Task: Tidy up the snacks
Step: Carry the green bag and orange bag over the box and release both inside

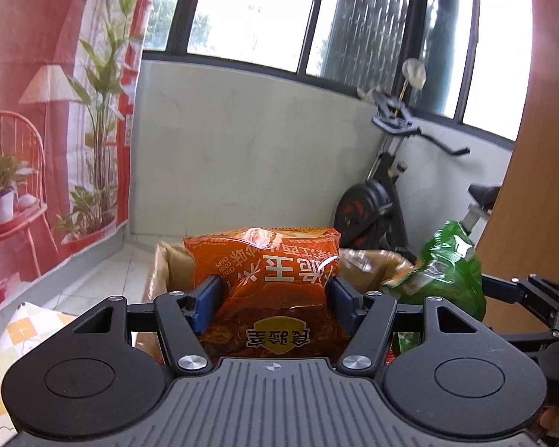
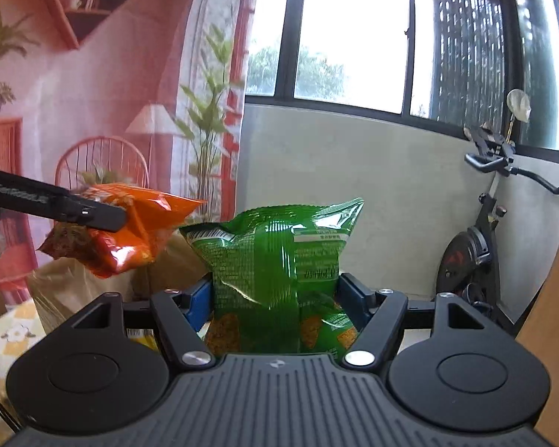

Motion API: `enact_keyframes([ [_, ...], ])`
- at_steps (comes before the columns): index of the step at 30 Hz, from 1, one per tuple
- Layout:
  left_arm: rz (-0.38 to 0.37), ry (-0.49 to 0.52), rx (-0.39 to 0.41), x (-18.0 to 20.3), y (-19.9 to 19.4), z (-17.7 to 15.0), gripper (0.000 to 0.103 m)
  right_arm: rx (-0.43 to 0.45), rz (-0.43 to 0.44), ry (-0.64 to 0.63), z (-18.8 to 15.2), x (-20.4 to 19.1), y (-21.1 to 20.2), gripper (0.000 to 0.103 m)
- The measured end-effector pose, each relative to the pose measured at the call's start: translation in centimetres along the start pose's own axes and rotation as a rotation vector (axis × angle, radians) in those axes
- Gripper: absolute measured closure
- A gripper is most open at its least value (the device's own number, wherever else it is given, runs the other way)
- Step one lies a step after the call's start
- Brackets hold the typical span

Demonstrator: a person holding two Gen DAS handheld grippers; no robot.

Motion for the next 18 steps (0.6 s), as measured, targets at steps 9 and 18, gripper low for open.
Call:
enact_keyframes([
  [9, 0.041, -0.005, -0.054, -1.5, 1.2, -0.3, 0.037, -0.119, 0.068, -0.035, -0.9, -2.3, 3.9, 0.035],
  [18, 0.044, 0.037, -0.094, -0.8, 2.8, -0.4, 0.037, -0.222, 0.099, 0.044, -0.8, -1.8, 8.3, 0.035],
])
Point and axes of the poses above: each gripper's, at about its wrist camera, not at the fingertips, and y roughly the way its jaws point, x to its right, z to its top, the point moved 2 cm from there along y, roughly the way its jaws point, and after that the axes turned 1 degree about -x, right-handed, at the moved point
